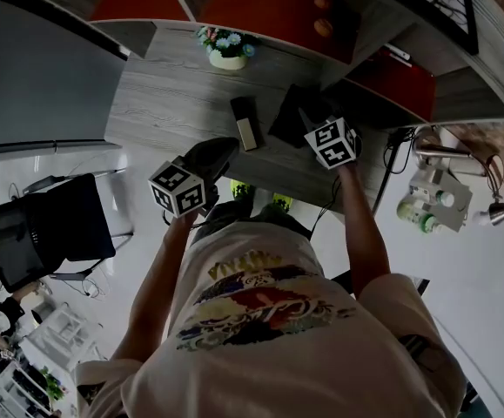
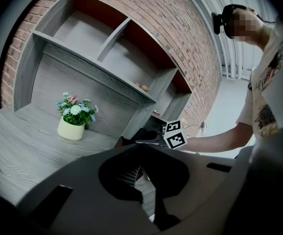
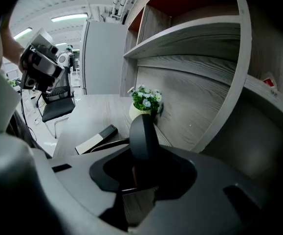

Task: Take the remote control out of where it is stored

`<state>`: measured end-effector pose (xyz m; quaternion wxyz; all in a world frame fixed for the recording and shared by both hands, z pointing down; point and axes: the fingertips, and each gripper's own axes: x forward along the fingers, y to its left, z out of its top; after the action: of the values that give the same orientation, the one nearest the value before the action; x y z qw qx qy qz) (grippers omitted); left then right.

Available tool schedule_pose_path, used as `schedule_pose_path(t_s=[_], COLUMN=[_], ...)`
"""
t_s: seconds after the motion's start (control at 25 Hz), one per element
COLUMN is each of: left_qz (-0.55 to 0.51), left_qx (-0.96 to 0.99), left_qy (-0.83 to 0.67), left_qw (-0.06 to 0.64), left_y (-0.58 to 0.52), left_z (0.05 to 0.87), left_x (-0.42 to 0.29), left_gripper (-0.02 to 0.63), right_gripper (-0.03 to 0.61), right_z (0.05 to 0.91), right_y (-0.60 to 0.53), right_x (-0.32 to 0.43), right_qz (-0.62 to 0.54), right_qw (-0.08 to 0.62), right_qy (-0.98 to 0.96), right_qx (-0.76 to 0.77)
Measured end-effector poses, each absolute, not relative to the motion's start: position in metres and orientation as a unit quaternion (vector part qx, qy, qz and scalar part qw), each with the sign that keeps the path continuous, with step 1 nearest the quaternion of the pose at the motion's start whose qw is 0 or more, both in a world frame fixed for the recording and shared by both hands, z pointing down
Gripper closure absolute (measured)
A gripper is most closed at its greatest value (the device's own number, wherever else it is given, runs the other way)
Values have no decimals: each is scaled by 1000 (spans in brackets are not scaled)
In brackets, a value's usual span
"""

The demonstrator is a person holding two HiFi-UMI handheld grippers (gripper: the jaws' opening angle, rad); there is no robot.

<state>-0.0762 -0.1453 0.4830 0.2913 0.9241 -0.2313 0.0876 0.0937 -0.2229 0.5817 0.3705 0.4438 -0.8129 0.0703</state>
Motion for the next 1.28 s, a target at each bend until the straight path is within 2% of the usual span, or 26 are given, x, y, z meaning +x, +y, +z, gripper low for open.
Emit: schedule_pose_path(t_s=[1.28], left_qz=[50], left_qx=[951], left_qy=[-160], left_qw=[260], left_y=[-162], left_z=[458], left_x=[-60], left_gripper=[609], right_gripper=[457], right_z=[494], right_y=[-187], right_x=[97], right_qz=[73], right_qw=[304], right_qy=[-803], right_qx=[508])
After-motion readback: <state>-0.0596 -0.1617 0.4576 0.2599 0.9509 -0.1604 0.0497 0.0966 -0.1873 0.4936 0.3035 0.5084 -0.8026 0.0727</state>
